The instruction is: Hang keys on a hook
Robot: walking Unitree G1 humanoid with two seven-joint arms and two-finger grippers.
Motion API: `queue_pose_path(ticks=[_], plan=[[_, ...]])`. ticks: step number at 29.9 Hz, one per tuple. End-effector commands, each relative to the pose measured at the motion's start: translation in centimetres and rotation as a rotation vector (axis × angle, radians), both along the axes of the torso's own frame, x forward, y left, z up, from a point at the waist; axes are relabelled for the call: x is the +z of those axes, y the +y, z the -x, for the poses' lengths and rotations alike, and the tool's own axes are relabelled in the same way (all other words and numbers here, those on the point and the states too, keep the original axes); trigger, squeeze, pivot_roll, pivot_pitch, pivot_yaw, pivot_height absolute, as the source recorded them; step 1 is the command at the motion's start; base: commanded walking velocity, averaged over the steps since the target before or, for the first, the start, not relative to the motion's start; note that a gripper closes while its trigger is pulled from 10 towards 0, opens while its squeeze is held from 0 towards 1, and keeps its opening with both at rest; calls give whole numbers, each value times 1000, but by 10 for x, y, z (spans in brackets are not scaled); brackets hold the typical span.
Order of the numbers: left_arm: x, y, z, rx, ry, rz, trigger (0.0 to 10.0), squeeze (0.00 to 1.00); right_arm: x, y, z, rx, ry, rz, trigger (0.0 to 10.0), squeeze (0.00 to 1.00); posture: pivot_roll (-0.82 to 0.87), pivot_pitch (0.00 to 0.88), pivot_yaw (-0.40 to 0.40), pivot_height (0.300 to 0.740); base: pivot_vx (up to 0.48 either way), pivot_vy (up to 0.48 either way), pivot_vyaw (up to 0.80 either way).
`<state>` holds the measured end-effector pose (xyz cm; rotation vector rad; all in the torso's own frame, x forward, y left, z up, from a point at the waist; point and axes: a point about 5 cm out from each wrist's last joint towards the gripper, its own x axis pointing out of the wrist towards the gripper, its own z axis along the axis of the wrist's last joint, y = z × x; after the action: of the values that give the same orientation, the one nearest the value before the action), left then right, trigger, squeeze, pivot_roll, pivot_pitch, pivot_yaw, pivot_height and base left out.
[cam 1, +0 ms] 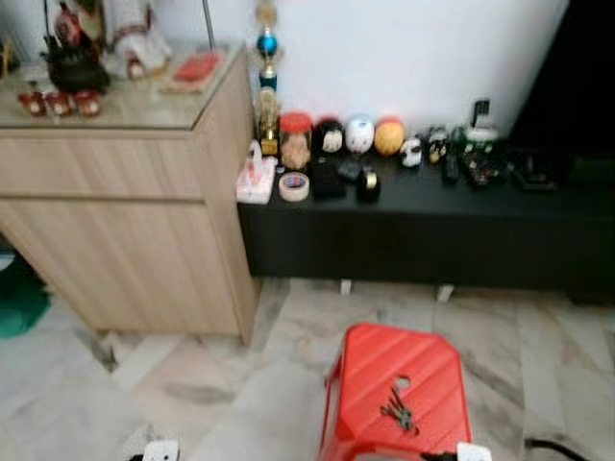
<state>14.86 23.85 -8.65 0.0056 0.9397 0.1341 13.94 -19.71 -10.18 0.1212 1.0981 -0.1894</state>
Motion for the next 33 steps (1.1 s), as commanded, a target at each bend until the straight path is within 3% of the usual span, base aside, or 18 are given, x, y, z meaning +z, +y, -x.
queue_pose_path(ticks=[1, 4, 7, 8, 11, 15, 16, 17, 18, 19, 21, 22, 25, 33], plan=[[-2, 5, 9, 20, 23, -13, 10000, 0, -1, 4, 2, -29, -4, -14, 10000, 0, 61, 0, -43, 713, 0, 0, 0], [1, 10, 6, 19, -10, -50, 10000, 0, 0, 2, 0, -39, -37, -6, 10000, 0, 61, 0, -45, 713, 0, 0, 0], [12, 15, -12, 45, -112, -73, 10000, 0, 5, -1, -7, -4, -105, 52, 10000, 0, 61, 0, -50, 713, 0, 0, 0], [12, 15, -12, 45, -112, -73, 10000, 0, 5, -1, -7, -4, -105, 52, 10000, 0, 61, 0, -50, 713, 0, 0, 0], [31, 23, -42, 113, -265, -78, 10000, 0, 10, -4, -13, 10, -186, 103, 10000, 0, 61, 0, -61, 713, 0, 0, 0], [44, 22, -61, 95, -359, -81, 10000, 0, 12, -6, -15, -8, -226, 108, 10000, 0, 64, 0, -65, 713, 0, 0, 0], [60, 17, -81, 39, -469, -109, 10000, 0, 43, -11, -70, 27, -433, 153, 10000, 0, 66, 0, -68, 713, 0, 0, 0], [76, 7, -98, -44, -586, -140, 10000, 0, 74, -14, -111, 73, -590, 201, 10000, 0, 63, 0, -68, 713, 0, 0, 0], [76, 7, -98, -44, -586, -140, 10000, 0, 74, -14, -111, 73, -590, 201, 10000, 0, 63, 0, -68, 713, 0, 0, 0], [90, -1, -109, -76, -693, -154, 10000, 0, 87, -13, -123, 121, -670, 233, 10000, 0, 57, 0, -65, 713, 0, 0, 0], [95, -2, -112, -78, -729, -156, 10000, 0, 90, -12, -126, 132, -696, 235, 10000, 0, 57, 0, -65, 713, 0, 0, 0], [108, -9, -114, -106, -827, -164, 10000, 0, 100, -10, -132, 134, -784, 219, 10000, 0, 53, 0, -66, 713, 0, 0, 0], [128, -22, -110, -157, -945, -152, 10000, 0, 115, -7, -138, 173, -896, 204, 10000, 0, 54, 0, -73, 713, 0, 0, 0], [147, -38, -100, -155, -1021, -120, 10000, 0, 121, -6, -127, 181, -975, 202, 10000, 0, 49, 0, -74, 713, 0, 0, 0]])
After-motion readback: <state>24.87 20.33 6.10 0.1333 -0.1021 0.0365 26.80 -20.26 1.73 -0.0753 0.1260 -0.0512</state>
